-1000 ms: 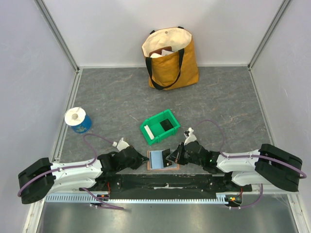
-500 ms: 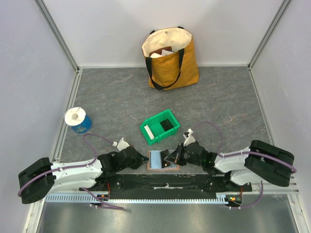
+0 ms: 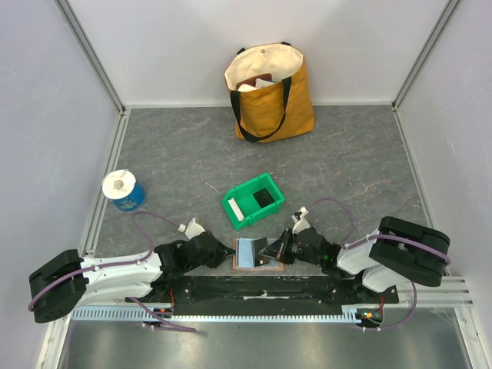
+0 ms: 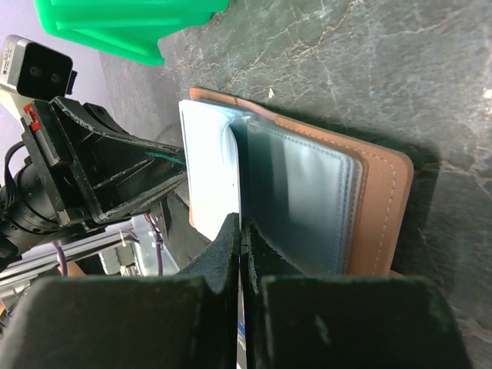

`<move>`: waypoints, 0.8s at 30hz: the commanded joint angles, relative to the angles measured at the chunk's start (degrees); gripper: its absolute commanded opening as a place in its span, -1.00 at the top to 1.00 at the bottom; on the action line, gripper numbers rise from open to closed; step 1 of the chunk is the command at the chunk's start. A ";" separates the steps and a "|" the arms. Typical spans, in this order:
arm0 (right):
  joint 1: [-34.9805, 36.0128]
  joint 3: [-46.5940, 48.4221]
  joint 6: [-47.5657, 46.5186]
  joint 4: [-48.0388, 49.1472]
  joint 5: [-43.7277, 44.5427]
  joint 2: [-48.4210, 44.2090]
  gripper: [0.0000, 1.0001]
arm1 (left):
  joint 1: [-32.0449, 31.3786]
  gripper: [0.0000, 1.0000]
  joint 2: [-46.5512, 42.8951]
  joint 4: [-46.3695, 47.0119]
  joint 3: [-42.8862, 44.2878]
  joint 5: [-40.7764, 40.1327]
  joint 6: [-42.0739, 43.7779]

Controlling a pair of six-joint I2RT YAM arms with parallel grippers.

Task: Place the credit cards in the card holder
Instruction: Insert the credit card into the card holder.

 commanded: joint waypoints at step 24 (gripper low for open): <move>4.14 7.04 -0.21 -18.71 8.76 -4.38 0.15 | -0.25 0.96 2.74 -3.45 -3.48 0.84 0.33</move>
